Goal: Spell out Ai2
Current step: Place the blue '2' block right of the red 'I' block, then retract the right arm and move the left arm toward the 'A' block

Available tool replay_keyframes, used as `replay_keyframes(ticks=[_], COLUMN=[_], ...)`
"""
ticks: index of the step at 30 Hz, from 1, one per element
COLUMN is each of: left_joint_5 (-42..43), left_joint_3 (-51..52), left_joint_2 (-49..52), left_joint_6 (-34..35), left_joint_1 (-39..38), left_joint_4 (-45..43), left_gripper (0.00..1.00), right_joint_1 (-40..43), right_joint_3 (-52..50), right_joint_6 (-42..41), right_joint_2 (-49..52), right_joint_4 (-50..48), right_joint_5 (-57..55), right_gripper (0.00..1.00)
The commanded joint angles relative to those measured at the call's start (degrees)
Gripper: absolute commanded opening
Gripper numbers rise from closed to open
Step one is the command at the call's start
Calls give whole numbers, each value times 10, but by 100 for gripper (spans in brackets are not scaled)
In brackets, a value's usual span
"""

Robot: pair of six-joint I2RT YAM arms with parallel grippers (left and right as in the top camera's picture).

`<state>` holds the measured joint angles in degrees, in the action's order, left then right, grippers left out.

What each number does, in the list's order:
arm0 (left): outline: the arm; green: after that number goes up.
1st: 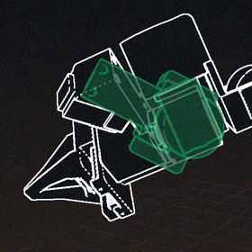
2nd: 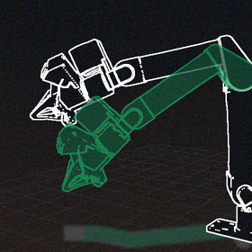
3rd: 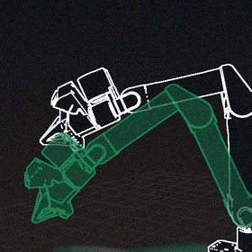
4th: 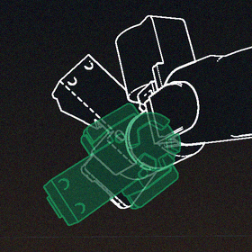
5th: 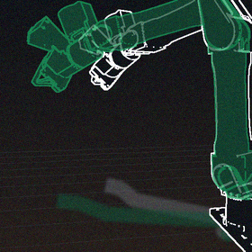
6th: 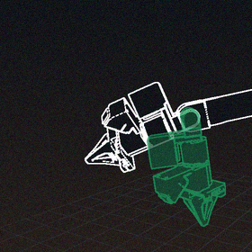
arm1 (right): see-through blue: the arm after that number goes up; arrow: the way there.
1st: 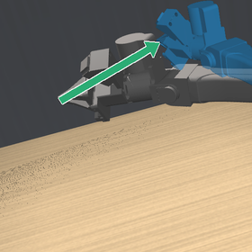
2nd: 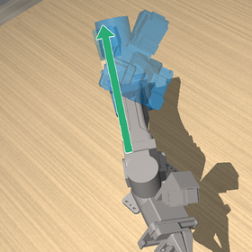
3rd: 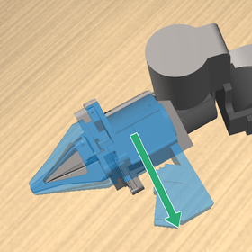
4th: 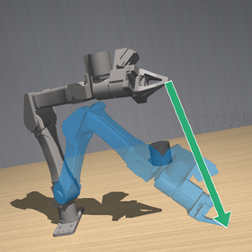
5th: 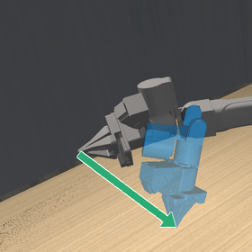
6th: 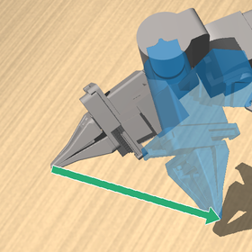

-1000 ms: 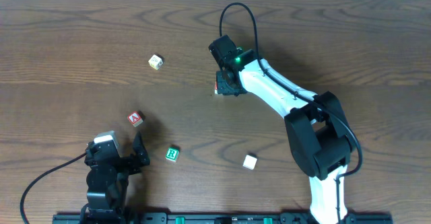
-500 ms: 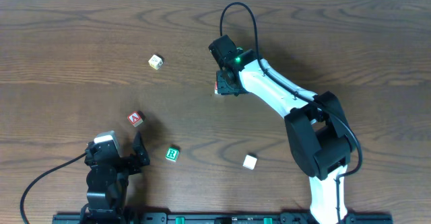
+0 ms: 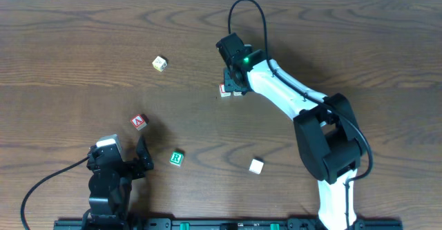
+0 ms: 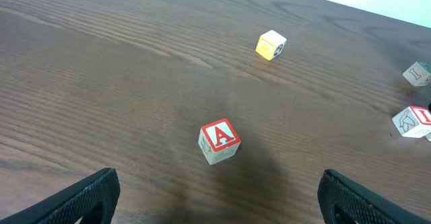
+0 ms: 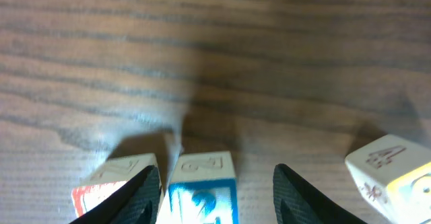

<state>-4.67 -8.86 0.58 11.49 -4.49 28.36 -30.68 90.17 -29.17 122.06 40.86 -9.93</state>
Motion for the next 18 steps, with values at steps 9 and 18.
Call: replay_keyframes(ticks=[9, 18], left_joint_5=[0, 0], left_joint_3=[10, 10], left_joint_2=[-3, -3], left_joint_6=[-12, -12], left_joint_1=[4, 4], left_joint_4=[1, 1], left_gripper=[95, 95], right_joint_1=[33, -3], right_joint_3=[149, 215], right_joint_6=[121, 166], right_joint_2=[-46, -139], right_joint_4=[21, 57], right_joint_5=[-53, -46], right_gripper=[13, 1])
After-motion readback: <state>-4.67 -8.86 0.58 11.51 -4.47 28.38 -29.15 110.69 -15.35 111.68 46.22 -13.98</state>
